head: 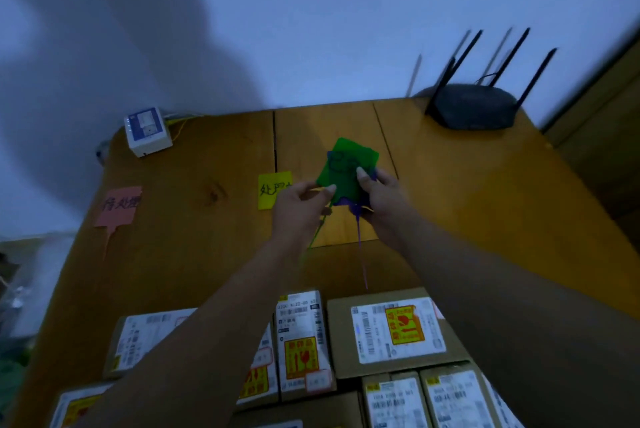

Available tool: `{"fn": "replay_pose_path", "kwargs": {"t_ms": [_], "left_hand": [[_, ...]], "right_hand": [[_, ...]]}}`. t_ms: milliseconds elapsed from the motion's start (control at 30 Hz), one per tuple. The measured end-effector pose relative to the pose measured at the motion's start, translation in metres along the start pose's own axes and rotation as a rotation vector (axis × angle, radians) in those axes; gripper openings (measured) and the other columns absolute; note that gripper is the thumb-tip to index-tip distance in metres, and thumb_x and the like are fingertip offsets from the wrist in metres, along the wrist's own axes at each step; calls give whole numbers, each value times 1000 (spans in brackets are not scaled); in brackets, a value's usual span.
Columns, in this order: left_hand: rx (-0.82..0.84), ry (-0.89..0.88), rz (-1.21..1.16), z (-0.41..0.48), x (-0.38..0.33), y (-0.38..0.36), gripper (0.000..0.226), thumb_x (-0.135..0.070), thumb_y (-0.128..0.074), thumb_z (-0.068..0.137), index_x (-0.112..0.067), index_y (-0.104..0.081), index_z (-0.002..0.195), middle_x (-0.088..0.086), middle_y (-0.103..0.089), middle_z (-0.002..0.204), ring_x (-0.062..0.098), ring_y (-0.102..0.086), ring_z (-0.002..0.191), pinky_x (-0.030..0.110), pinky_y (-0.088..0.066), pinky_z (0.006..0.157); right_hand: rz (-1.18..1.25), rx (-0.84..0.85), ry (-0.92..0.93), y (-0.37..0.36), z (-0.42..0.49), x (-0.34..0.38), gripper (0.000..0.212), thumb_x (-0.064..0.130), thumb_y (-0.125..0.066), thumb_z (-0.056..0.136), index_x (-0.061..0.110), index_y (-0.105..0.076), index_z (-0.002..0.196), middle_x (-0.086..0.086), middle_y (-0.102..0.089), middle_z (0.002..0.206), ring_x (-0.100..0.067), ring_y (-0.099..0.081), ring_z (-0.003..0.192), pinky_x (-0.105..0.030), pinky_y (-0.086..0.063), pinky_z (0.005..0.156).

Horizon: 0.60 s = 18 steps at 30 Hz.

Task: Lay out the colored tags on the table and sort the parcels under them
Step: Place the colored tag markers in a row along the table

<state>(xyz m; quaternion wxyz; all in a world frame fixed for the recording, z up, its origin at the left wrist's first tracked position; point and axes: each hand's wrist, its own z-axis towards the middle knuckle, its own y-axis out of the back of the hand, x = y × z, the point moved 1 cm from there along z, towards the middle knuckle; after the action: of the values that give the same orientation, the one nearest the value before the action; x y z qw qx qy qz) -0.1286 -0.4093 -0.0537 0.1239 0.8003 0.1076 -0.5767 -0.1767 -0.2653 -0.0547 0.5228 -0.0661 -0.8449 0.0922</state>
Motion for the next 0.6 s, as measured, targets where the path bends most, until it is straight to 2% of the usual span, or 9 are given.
{"fn": "replay_pose_path", "kwargs": {"t_ms": [100, 167, 267, 367, 467, 533, 600], "left_hand": [[0, -28, -68, -12, -14, -10, 30, -20, -74, 94, -10, -69, 123, 6, -76, 93, 16, -69, 69, 27, -54, 58], [-11, -70, -71, -15, -22, -15, 29, -18, -74, 94, -21, -66, 122, 4, -77, 93, 14, -73, 69, 27, -55, 57], [-67, -85, -72, -15, -31, -25, 21, -22, -74, 94, -27, -67, 114, 2, -78, 90, 15, -75, 62, 27, -57, 51], [-130, -94, -13, -10, -36, -41, 7, -24, -73, 95, -26, -70, 101, 1, -77, 91, 11, -75, 60, 23, -57, 51], [-137, 10, -112, -3, -33, -64, 9, -17, -75, 94, -17, -72, 102, 6, -77, 92, 11, -76, 62, 22, -60, 55], [-129, 119, -245, -2, -28, -87, 12, -12, -75, 93, -11, -70, 104, 10, -77, 92, 13, -77, 65, 24, -62, 60], [-110, 207, -374, -3, -20, -113, 13, -8, -73, 93, -6, -67, 104, 16, -76, 92, 15, -77, 69, 24, -63, 62]], "right_hand": [[32, -10, 20, 3, -13, 17, 36, 23, -57, 106, 11, -60, 140, -12, -69, 130, -29, -68, 107, -35, -57, 71], [29, -4, 28, 6, -16, 25, 36, 24, -57, 106, 11, -60, 140, -15, -68, 133, -30, -69, 107, -35, -57, 71], [30, 13, 22, 15, -13, 32, 36, 25, -58, 106, 13, -61, 139, -15, -70, 131, -35, -68, 115, -34, -55, 69], [40, 34, 29, 33, -8, 39, 34, 24, -60, 105, 14, -62, 138, -12, -73, 123, -32, -70, 107, -34, -56, 70], [40, 57, 31, 60, 0, 50, 35, 27, -64, 103, 12, -63, 135, -12, -73, 121, -29, -70, 101, -36, -57, 74], [49, 59, 19, 84, 5, 57, 38, 27, -67, 100, 9, -64, 134, -14, -71, 120, -28, -67, 95, -35, -55, 69], [28, 51, -8, 110, 11, 61, 39, 21, -69, 99, 9, -63, 135, -15, -71, 125, -29, -68, 101, -32, -56, 68]]}}
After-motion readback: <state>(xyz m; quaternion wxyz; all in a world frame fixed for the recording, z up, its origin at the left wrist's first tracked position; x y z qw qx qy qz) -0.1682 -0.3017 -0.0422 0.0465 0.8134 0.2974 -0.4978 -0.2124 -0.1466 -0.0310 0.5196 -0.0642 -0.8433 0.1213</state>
